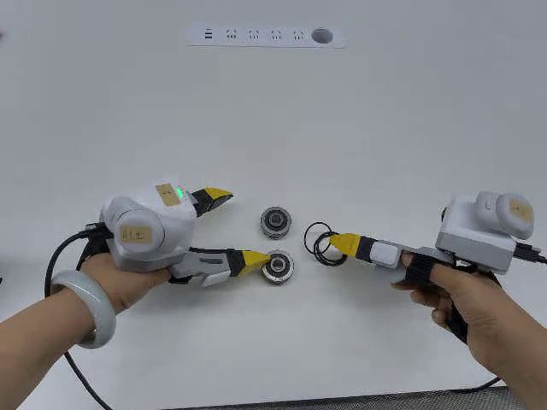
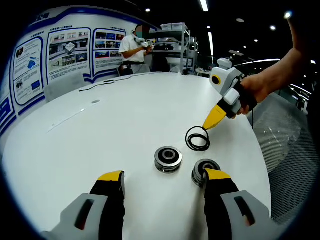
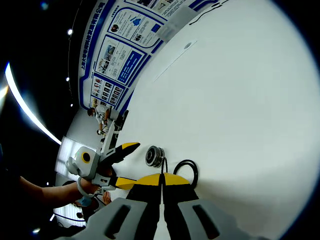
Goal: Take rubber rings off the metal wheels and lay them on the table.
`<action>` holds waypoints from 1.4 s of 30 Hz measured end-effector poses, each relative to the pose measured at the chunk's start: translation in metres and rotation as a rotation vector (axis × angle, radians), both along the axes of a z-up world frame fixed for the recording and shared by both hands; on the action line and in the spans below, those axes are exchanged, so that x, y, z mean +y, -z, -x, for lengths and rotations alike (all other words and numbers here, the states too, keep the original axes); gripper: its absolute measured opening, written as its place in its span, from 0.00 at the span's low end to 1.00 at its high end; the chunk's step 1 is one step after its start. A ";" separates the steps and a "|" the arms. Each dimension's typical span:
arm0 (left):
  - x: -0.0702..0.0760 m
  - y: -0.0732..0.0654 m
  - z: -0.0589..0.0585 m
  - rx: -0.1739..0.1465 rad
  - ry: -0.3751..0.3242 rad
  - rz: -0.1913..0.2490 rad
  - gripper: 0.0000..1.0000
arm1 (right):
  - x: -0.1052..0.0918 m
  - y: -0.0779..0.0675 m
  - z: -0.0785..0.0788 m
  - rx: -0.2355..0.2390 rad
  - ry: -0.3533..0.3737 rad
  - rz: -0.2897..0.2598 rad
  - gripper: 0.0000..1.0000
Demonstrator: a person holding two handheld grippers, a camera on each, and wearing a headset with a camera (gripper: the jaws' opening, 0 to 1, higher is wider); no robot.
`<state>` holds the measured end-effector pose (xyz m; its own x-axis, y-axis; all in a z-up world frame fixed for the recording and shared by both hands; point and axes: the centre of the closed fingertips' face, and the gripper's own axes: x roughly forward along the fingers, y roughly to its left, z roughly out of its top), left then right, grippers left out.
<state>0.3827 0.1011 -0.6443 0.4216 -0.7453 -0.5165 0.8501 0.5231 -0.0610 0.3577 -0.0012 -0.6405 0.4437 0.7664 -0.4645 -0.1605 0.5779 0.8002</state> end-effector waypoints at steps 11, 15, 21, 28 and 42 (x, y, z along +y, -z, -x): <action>0.000 0.000 0.002 0.002 0.003 0.000 0.64 | -0.011 0.011 0.002 0.007 0.020 0.036 0.02; 0.001 0.000 0.002 0.005 0.004 0.002 0.64 | -0.013 0.013 0.002 -0.024 0.004 0.072 0.02; 0.001 0.001 0.004 0.011 0.010 0.003 0.64 | -0.017 0.016 -0.001 -0.048 -0.002 0.094 0.08; -0.002 -0.002 0.009 0.015 0.026 0.021 0.64 | -0.014 0.010 -0.001 -0.120 -0.046 0.110 0.20; 0.001 -0.005 0.018 0.022 0.051 0.041 0.64 | -0.011 -0.003 0.003 -0.326 -0.183 0.213 0.47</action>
<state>0.3651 0.1018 -0.6391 0.3715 -0.7862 -0.4939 0.8738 0.4758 -0.1002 0.3543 -0.0122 -0.6380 0.4589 0.7482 -0.4792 -0.5004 0.6633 0.5565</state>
